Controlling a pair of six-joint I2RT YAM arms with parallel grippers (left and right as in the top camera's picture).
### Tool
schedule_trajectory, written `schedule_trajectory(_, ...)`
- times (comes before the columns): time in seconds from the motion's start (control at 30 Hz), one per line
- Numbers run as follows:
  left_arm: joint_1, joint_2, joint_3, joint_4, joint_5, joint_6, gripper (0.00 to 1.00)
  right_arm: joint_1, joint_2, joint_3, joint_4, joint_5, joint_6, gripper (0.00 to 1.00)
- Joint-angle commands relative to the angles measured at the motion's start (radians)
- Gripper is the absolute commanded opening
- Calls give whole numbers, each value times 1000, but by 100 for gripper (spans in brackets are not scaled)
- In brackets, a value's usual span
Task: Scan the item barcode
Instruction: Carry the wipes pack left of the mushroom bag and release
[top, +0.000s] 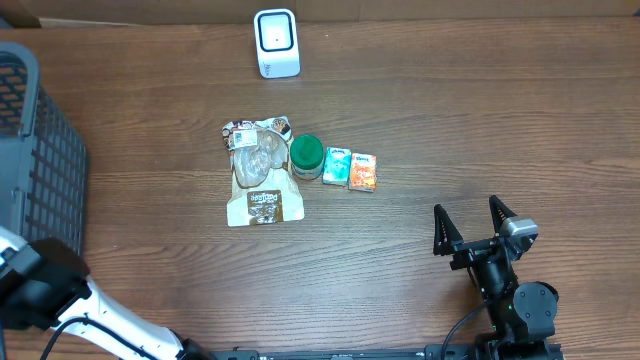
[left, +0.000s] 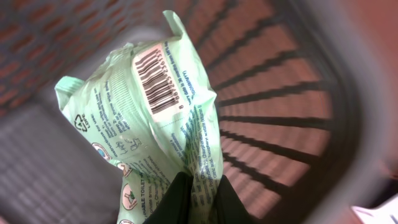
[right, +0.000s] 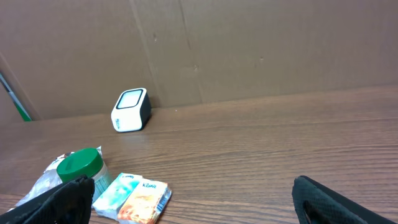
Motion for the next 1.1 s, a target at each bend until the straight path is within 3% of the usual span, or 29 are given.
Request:
schedule_trajectory(0.0,-51,-51,167,-30,48,5,4,-2,-11,-10,5,-5,4,100)
schedule_trajectory(0.27,-186,-170,336,-80,87,30,4,-2,-11,-10,5,-5,4,100)
schedule_trajectory(0.53,-457,-223,332,-161,26,117,4,-2,-11,-10,5,-5,4,100)
schedule_trajectory(0.83,-815,-221,130,-161,-137,158,4,-2,-11,-10,5,-5,4,100)
schedule_trajectory(1.07,-970,-221,-177,-161,-328,30,4,-2,-11,-10,5,-5,4,100)
